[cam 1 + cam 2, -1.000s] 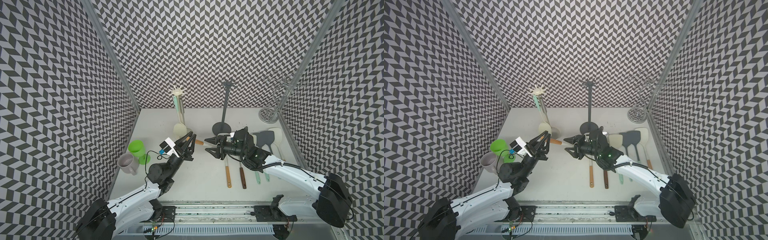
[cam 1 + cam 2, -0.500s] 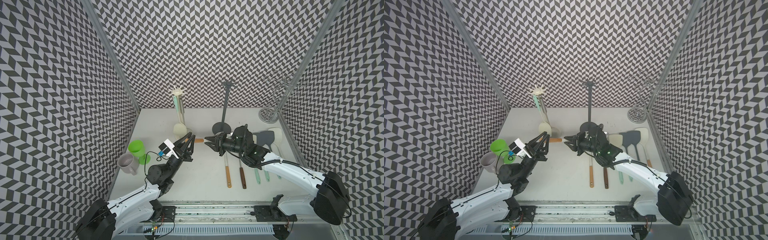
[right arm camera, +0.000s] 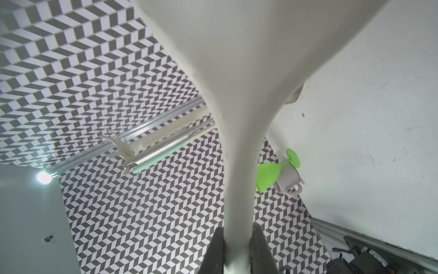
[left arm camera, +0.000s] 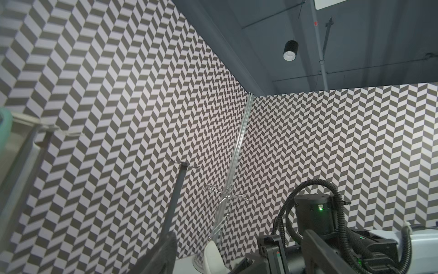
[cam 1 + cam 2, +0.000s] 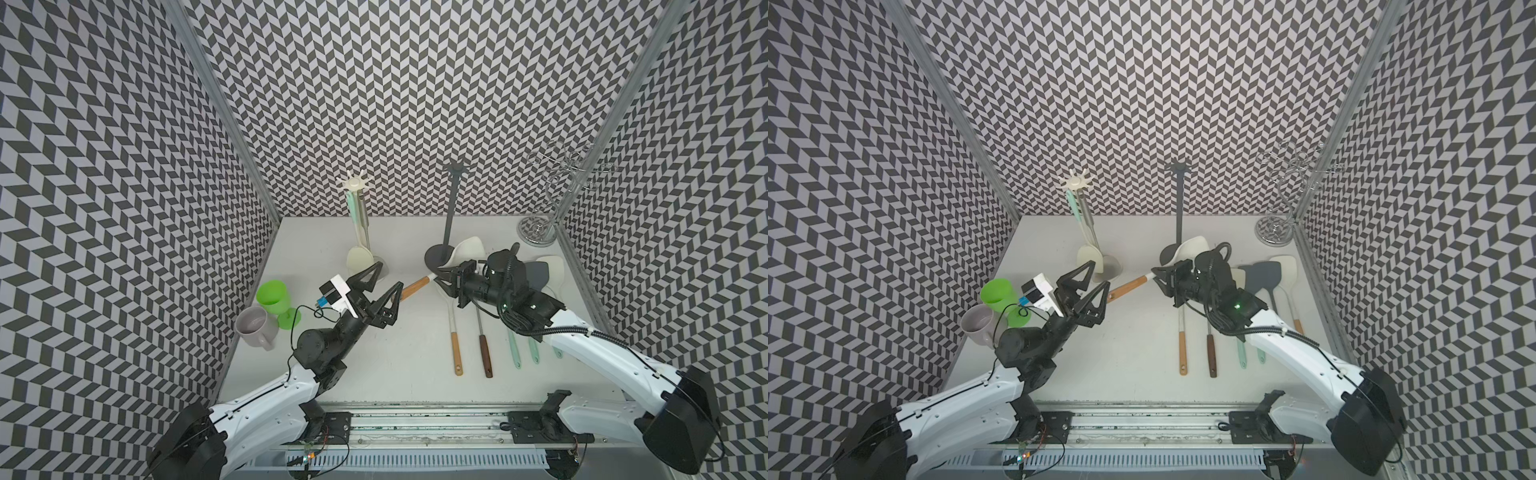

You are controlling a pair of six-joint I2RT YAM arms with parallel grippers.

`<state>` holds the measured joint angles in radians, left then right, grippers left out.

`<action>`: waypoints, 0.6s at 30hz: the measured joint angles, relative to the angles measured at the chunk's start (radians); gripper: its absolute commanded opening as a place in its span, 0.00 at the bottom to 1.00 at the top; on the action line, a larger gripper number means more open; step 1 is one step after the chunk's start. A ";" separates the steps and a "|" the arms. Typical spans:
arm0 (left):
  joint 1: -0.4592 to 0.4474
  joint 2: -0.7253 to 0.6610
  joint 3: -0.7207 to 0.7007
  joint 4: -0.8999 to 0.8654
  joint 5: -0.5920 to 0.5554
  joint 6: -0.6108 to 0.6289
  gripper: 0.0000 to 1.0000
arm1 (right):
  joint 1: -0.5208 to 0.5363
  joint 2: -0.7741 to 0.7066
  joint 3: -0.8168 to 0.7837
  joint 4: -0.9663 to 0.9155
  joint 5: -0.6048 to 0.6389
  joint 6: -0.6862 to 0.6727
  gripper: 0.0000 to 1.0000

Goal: Take the spatula off the kitchen utensil rack
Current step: Place the spatula at the center of the board.

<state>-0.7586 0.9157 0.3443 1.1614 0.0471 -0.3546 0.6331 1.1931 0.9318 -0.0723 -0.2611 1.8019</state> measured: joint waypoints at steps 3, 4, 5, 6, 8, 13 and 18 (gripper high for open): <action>0.000 -0.008 0.000 -0.061 0.000 -0.033 0.95 | -0.048 -0.017 -0.010 -0.034 0.005 -0.045 0.00; 0.000 -0.014 0.000 -0.088 0.000 -0.042 0.96 | -0.065 -0.019 -0.012 -0.045 0.005 -0.064 0.00; 0.000 -0.019 0.000 -0.108 0.000 -0.051 0.97 | -0.077 -0.021 -0.013 -0.056 0.005 -0.081 0.00; 0.000 -0.028 0.000 -0.141 0.000 -0.059 0.97 | -0.092 -0.021 -0.013 -0.072 0.007 -0.108 0.00; 0.000 -0.047 0.000 -0.200 -0.002 -0.068 0.99 | -0.113 -0.021 -0.013 -0.099 0.008 -0.156 0.00; -0.002 -0.113 0.000 -0.367 -0.048 -0.082 0.99 | -0.149 -0.020 -0.010 -0.177 0.018 -0.320 0.00; -0.010 -0.162 -0.028 -0.443 -0.117 -0.055 0.99 | -0.164 -0.008 -0.005 -0.233 0.042 -0.480 0.00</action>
<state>-0.7681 0.7540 0.3164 0.7189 -0.0704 -0.4099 0.4690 1.1851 0.9264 -0.3050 -0.2192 1.3220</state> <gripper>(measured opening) 0.986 0.158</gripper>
